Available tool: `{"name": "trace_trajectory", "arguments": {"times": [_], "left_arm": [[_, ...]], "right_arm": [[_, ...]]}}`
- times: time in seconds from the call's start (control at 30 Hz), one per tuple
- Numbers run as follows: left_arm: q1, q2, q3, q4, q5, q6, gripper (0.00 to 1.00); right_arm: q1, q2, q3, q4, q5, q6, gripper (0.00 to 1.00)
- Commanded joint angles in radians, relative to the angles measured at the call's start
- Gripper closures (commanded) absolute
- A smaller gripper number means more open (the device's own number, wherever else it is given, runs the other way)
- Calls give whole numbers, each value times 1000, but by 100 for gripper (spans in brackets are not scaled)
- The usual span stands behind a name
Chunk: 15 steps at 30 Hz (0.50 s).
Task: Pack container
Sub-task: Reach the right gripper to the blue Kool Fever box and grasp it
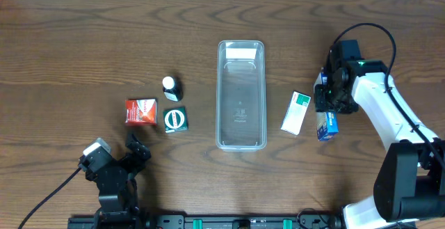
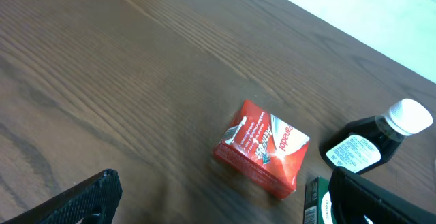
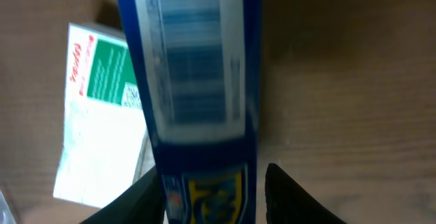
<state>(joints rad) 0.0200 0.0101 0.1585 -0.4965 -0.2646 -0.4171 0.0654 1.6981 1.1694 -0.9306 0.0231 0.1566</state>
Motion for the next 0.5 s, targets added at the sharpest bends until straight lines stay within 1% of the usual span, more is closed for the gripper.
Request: {"name": "trace_trajectory", "arguments": {"times": [0.0, 0.07, 0.1, 0.2, 0.27, 0.47], "left_arm": [[7, -6, -18, -2, -6, 13, 2], [7, -6, -18, -2, -6, 13, 2], [7, -6, -18, -2, -6, 13, 2], [7, -6, -18, -2, -6, 13, 2], [7, -6, -18, -2, -6, 13, 2], [7, -6, -18, -2, -6, 13, 2]], "right_arm": [[-8, 0, 2, 17, 11, 7, 55], [-8, 0, 2, 22, 11, 7, 58], [-8, 0, 2, 24, 12, 7, 66], [-8, -1, 10, 22, 11, 7, 82], [-8, -5, 17, 21, 11, 7, 84], [-8, -60, 72, -32, 11, 7, 84]]}}
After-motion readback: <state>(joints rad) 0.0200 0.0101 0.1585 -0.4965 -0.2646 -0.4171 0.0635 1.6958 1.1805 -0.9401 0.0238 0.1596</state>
